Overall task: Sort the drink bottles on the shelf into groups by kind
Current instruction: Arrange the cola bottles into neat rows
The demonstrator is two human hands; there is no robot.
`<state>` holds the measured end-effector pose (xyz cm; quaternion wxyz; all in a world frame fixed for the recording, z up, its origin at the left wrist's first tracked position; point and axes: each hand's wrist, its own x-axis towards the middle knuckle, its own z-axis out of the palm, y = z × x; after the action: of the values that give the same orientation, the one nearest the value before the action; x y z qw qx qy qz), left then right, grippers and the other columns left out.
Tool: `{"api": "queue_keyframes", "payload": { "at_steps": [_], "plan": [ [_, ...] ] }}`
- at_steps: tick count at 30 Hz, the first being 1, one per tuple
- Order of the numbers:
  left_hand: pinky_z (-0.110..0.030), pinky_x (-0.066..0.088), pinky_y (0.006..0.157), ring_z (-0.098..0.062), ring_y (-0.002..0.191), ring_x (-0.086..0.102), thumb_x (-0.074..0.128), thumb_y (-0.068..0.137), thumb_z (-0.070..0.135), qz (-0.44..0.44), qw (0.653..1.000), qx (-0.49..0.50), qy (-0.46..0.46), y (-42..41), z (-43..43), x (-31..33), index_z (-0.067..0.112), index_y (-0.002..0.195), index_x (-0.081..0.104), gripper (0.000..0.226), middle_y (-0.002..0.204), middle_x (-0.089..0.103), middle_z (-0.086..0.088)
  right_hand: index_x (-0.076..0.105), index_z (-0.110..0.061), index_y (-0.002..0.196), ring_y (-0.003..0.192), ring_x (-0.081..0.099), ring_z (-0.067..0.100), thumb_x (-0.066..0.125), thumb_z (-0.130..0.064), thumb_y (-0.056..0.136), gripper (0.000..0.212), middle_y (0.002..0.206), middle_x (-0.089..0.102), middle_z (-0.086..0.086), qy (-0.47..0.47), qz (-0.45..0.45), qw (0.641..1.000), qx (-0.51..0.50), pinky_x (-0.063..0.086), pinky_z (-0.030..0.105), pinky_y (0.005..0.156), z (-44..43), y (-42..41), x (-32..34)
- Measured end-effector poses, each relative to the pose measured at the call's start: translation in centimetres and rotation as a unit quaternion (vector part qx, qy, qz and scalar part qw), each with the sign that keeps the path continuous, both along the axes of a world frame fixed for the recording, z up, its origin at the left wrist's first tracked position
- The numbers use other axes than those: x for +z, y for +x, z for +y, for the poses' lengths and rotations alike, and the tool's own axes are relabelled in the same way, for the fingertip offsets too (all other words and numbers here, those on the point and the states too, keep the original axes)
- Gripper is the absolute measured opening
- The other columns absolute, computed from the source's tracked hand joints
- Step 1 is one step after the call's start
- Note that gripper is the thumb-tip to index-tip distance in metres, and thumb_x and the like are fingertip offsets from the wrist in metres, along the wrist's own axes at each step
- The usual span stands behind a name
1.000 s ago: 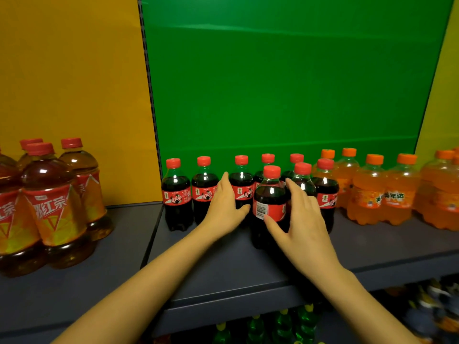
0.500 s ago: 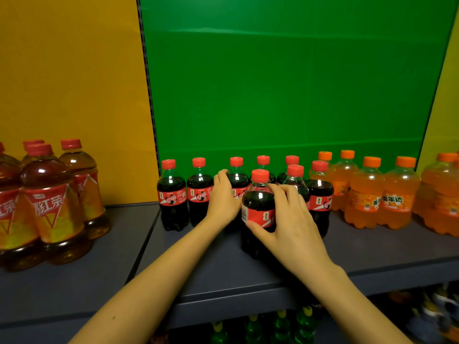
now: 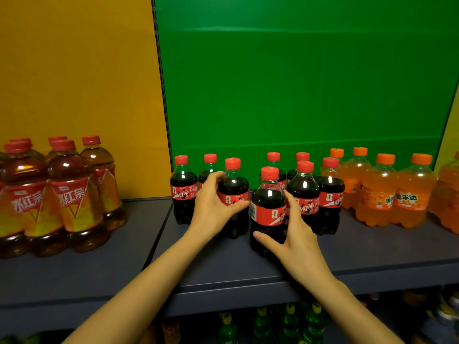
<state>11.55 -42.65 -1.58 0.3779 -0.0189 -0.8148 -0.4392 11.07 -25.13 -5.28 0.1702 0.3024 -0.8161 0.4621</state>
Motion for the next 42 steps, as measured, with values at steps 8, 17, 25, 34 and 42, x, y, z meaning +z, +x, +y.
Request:
{"api": "queue_keyframes", "payload": {
  "at_steps": [8,17,25,34,42],
  "plan": [
    [-0.01,0.049,0.081,0.007,0.095,0.055,0.087,0.056,0.016,0.012,1.0,0.02,0.014,4.1,-4.5,0.6,0.02,0.113,0.053,0.067,0.101,0.057,0.018,0.011,-0.032,0.145,0.128,0.044,0.013,0.075,-0.037,0.072,0.097,0.134,0.044,-0.014,-0.011,-0.022,0.999,0.038,0.037,0.042,0.107,-2.3,-0.3,0.6],
    [-0.014,0.048,0.09,-0.003,0.11,0.056,0.085,0.06,0.015,0.012,0.998,0.009,0.054,5.3,-8.0,-1.1,0.027,0.119,0.05,0.069,0.117,0.059,0.013,0.021,-0.021,0.142,0.127,0.046,0.016,0.077,-0.037,0.07,0.093,0.139,0.047,-0.002,-0.008,-0.014,0.999,0.047,0.04,0.038,0.103,-7.5,-1.7,1.3],
    [-0.005,0.044,0.082,0.02,0.107,0.048,0.08,0.063,0.017,-0.013,0.999,-0.037,0.037,5.8,-8.7,-1.6,0.036,0.126,0.037,0.078,0.121,0.048,0.026,0.028,-0.02,0.139,0.126,0.046,0.018,0.077,-0.037,0.07,0.086,0.139,0.046,-0.002,0.002,-0.014,0.999,0.034,0.04,0.033,0.1,-9.6,-2.6,0.7],
    [-0.008,0.044,0.086,0.005,0.105,0.052,0.082,0.064,0.02,-0.089,0.996,-0.005,-0.003,5.9,-9.7,-2.7,0.02,0.132,0.033,0.085,0.114,0.051,0.016,0.024,-0.025,0.141,0.124,0.044,0.013,0.066,-0.024,0.079,0.075,0.136,0.047,-0.005,0.018,-0.118,0.986,0.113,0.037,0.028,0.1,-8.7,-3.1,0.2],
    [-0.01,0.046,0.085,0.01,0.109,0.05,0.08,0.065,0.021,-0.081,0.996,-0.019,0.016,5.4,-10.1,-3.0,0.026,0.13,0.037,0.078,0.118,0.052,0.02,0.034,-0.025,0.132,0.116,0.053,0.012,0.077,-0.038,0.069,0.078,0.131,0.053,-0.006,0.015,-0.08,0.993,0.081,0.044,0.04,0.1,-9.1,-3.7,-0.2]
  ]
}}
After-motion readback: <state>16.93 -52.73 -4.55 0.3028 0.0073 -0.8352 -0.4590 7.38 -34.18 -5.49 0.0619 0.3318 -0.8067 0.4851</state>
